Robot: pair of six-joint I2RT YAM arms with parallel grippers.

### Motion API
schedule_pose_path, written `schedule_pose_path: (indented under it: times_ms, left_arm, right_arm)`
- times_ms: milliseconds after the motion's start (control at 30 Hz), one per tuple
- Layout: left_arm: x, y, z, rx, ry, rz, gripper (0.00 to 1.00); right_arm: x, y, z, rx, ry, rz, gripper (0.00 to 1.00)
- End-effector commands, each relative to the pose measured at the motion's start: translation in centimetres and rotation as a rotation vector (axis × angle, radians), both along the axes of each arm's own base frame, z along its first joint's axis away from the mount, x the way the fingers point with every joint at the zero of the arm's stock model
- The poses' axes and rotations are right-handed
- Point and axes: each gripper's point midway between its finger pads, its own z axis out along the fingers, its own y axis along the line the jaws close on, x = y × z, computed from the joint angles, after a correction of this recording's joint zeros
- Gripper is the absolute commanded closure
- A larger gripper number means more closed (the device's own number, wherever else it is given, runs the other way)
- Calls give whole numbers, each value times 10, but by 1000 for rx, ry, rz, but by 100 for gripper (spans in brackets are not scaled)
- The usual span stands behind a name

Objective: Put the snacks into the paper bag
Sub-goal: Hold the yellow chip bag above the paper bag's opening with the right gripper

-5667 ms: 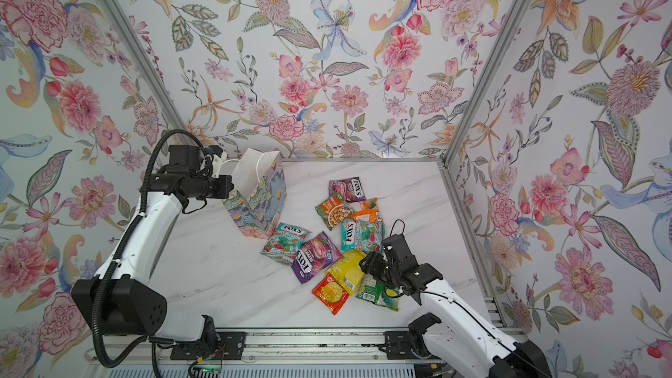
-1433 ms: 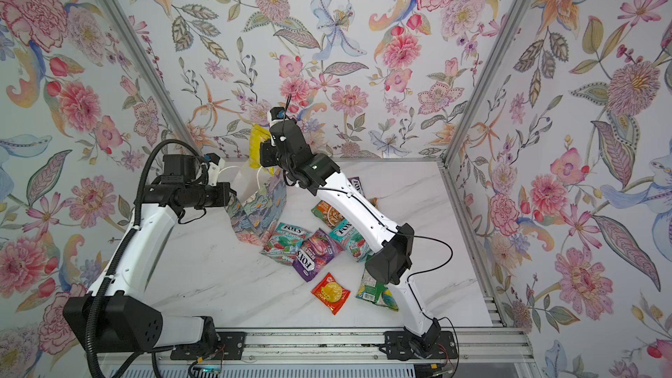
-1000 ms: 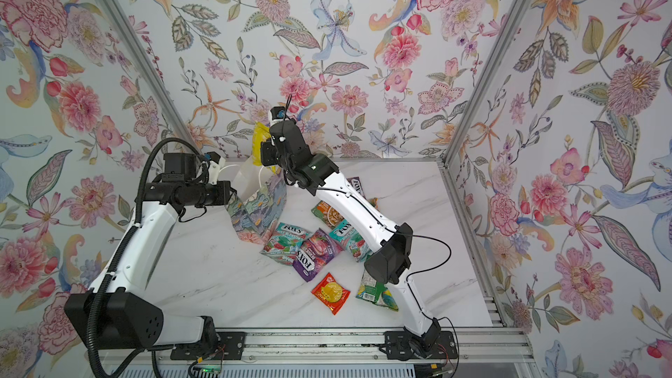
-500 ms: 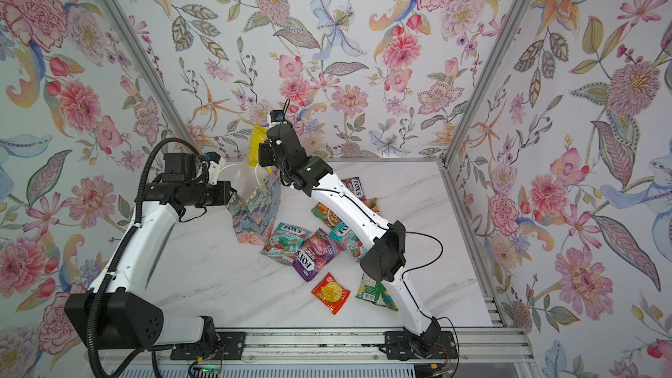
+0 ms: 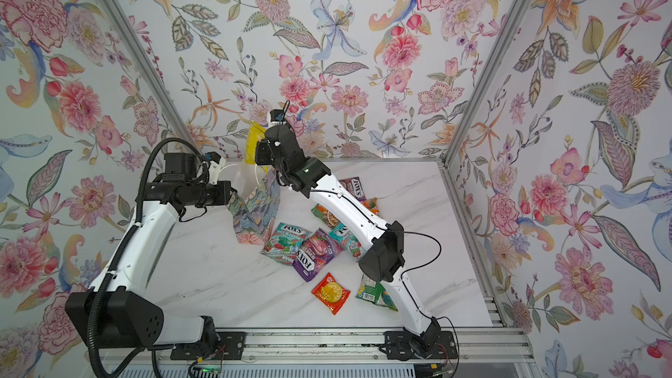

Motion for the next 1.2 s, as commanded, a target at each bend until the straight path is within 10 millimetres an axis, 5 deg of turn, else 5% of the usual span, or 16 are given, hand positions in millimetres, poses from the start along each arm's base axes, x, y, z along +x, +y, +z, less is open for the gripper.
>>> schedule_pose_path:
  times_ms: [0,433,1167]
  left_arm:
    - [4,-3,11,-21,-28,-24,100]
    - [3,-4,10,-24,-29,-28,100]
    - [10,-1,10,-3,-34,-29,100]
  right_arm:
    - [-2,13,-3,38,2,4,100]
    - [-10,26,-15,56,44,8,100]
    - [-42,-14,35,0,-80,-33,100]
